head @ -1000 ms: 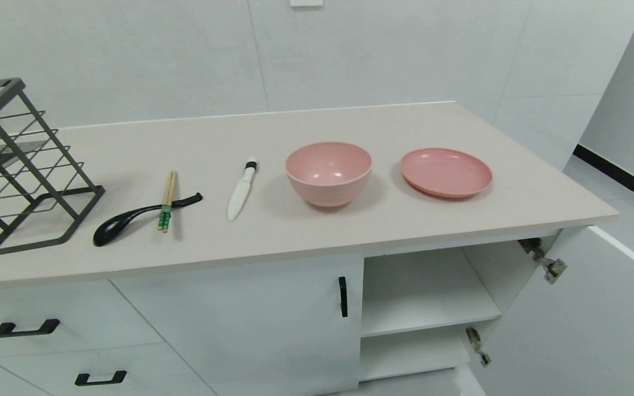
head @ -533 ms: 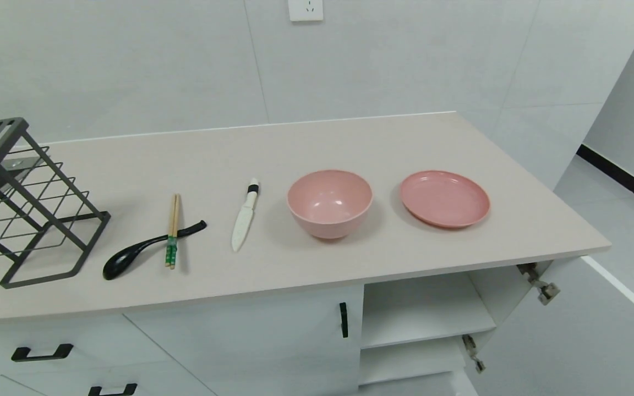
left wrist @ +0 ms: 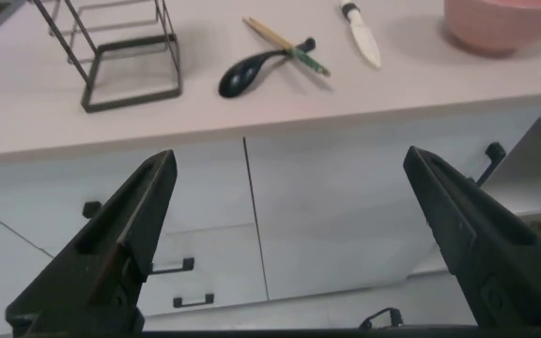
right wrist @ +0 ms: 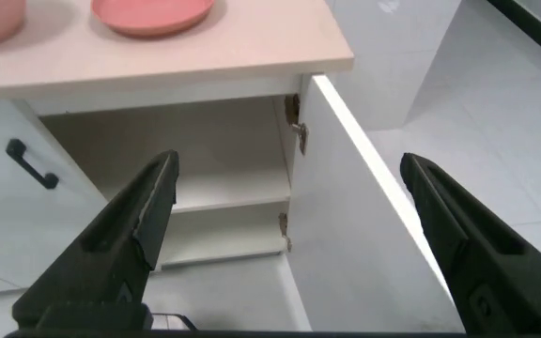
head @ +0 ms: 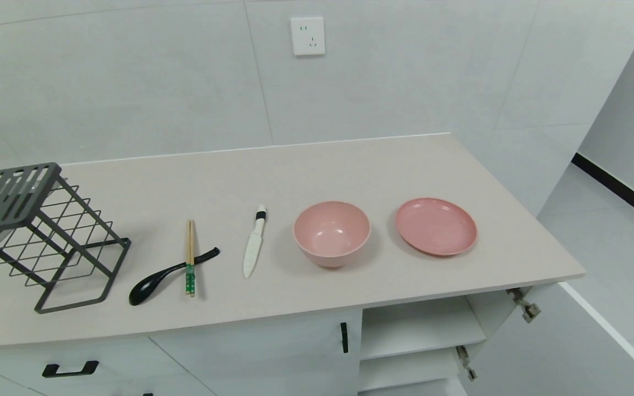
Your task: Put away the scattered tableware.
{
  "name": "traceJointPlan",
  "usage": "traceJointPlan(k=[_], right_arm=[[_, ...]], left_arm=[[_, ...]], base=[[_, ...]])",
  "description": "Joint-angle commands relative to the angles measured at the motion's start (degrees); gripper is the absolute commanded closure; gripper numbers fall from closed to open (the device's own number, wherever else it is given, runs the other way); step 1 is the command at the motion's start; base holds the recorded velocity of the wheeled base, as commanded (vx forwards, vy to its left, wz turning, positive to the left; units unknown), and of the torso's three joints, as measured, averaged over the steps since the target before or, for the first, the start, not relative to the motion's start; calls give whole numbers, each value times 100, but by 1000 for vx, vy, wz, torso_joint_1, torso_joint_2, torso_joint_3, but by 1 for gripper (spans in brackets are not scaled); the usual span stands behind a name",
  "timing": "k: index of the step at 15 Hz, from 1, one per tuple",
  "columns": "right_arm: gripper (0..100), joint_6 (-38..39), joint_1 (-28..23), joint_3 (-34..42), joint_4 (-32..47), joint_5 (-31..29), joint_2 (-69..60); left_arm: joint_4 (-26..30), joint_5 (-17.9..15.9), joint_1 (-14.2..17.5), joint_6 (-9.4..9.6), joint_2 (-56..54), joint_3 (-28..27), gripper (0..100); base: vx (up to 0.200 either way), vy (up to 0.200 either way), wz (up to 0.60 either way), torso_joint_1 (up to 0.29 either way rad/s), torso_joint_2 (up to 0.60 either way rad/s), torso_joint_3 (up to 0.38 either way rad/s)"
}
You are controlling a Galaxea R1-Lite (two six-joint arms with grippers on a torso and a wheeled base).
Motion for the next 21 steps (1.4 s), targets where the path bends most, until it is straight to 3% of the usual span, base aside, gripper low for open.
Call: traceJointPlan(k=[1, 9, 21], right_arm=[[0, -1, 1, 1, 0, 8, 9], [0, -1, 1, 1, 0, 8, 9], [0, -1, 1, 1, 0, 8, 9]], left_arm=[[-7, 2, 1, 1, 7, 0, 0], [-7, 2, 1, 1, 7, 0, 0], [-7, 19, 1, -16, 7, 0, 0]], base=[[0, 0, 0, 310, -598, -295], [0, 0, 0, 245, -477, -231], [0, 0, 0, 11, -23, -10]])
